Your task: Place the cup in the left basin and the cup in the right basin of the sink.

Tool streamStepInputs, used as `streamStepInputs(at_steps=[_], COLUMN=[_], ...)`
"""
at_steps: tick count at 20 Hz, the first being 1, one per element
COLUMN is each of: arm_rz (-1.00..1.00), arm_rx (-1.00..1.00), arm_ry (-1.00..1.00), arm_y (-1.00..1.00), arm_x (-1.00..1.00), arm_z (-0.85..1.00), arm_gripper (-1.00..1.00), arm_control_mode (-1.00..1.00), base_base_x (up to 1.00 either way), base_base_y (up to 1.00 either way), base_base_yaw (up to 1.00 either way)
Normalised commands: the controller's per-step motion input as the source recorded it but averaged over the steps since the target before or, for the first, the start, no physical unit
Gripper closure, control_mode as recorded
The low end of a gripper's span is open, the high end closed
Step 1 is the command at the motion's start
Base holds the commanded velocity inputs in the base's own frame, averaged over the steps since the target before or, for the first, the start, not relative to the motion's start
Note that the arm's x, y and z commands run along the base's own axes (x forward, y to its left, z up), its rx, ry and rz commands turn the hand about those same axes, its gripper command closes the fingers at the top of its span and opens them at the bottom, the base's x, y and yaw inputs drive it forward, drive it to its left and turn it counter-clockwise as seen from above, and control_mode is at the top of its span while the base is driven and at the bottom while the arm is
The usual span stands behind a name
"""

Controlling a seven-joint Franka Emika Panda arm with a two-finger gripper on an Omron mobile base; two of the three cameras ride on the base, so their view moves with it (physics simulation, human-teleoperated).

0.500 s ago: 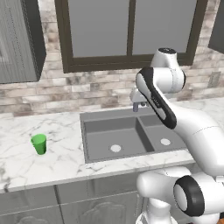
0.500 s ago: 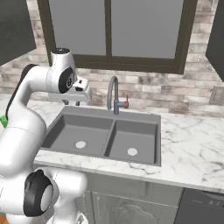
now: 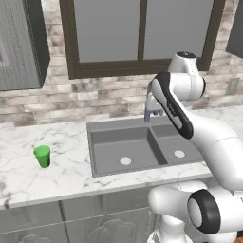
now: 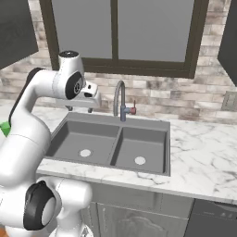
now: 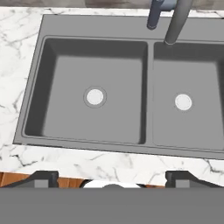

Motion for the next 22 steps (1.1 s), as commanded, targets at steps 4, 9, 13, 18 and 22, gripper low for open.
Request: streamStepInputs(at_steps=[4, 9, 13, 18, 22], arm_rz=[0.00, 0.00, 0.00, 0.00, 0.00], arm_rx=[0.00, 0.00, 0.00, 0.00, 0.00], arm_ry=[0.00, 0.00, 0.00, 0.00, 0.00], arm_y=[-0.36, -0.38, -0.38, -0.34, -0.25], arm_x=[0.00, 0.00, 0.00, 0.00, 0.00], arm_z=[0.00, -0.03, -0.06, -0.11, -0.14], arm_gripper=[-1.00, -1.00, -1.00, -1.00, -1.00], arm_control_mode=[-1.00, -1.00, -1.00, -1.00, -1.00], base_base_x=[0.00, 0.00, 0.00, 0.00, 0.00], base_base_y=[0.00, 0.00, 0.00, 0.00, 0.00], base_base_yaw=[0.00, 0.00, 0.00, 0.00, 0.00])
